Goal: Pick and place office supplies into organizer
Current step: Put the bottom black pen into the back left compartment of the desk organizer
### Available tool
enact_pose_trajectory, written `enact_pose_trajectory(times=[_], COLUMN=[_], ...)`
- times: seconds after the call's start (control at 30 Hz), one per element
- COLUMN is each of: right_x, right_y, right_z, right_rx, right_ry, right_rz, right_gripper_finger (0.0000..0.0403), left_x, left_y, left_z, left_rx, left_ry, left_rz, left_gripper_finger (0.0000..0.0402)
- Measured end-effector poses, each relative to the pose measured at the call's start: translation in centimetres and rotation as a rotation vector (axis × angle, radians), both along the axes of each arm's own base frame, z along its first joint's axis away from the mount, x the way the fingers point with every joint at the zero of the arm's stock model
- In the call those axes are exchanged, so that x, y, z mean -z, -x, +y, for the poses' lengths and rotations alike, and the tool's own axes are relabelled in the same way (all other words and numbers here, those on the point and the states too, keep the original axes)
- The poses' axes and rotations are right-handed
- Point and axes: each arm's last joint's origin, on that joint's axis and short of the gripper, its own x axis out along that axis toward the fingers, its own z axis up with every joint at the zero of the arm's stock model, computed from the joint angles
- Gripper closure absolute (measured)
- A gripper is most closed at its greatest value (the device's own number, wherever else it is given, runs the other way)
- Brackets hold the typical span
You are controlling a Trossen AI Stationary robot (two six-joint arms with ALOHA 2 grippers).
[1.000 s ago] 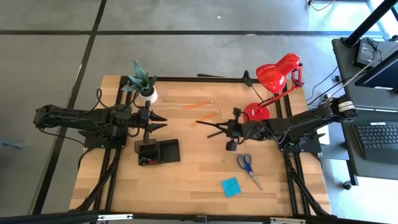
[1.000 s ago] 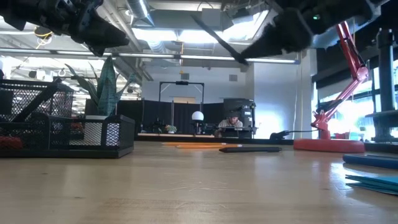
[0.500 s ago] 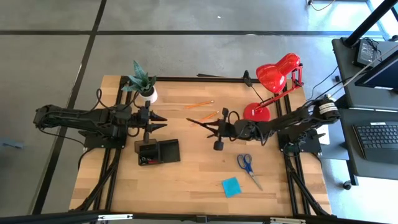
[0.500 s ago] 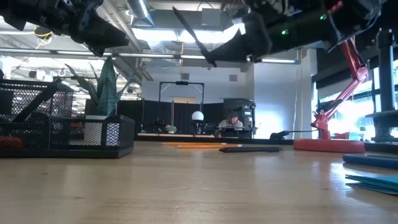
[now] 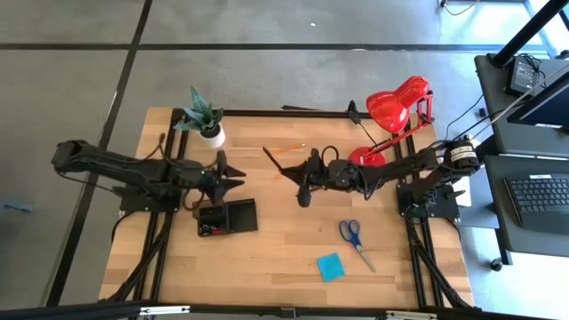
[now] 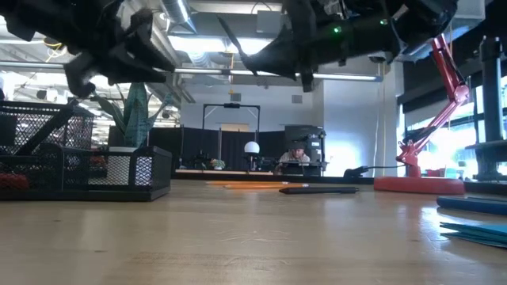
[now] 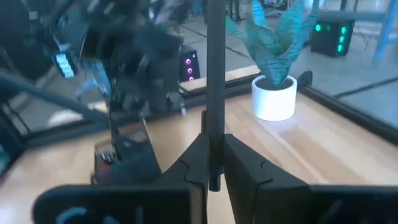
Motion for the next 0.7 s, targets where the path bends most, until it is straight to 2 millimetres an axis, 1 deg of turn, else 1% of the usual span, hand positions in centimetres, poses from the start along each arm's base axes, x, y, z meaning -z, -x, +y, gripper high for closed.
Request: enact_pose_trajectory(times=[0.1,0.2,0.37,0.47,0.57,0.7], right_x=[-0.1,0.0,0.3,0.3,0.3,0.3], right_y=[-0.1,0.0,0.0,0.0,0.0,0.0], right_z=[-0.7,-1.2,-1.4,-1.4,-1.4,-1.4], right_rx=[0.033,0.059,0.079,0.084,0.088,0.091], right_ry=[-0.091,-0.163,-0.247,-0.283,-0.307,-0.331], right_rz=[-0.025,-0.025,-0.018,-0.029,-0.037,-0.043], right_gripper_finger=[0.0364,0.0364,0.0364,0.0364,0.0364,0.0364], left_x=[0.1,0.2,0.7,0.8,1.1,1.3], left_y=[-0.7,-1.3,-2.2,-3.0,-3.9,-5.0], left_z=[-0.7,-1.3,-2.0,-2.2,-2.4,-2.6], left_rx=[0.043,0.052,0.035,0.005,0.003,-0.010], left_ry=[-0.176,-0.383,-0.754,-0.928,-1.038,-1.116], left_rz=[0.017,0.043,0.155,0.203,0.215,0.187], left_gripper_finger=[0.0262,0.0254,0.0249,0.0249,0.0249,0.0249])
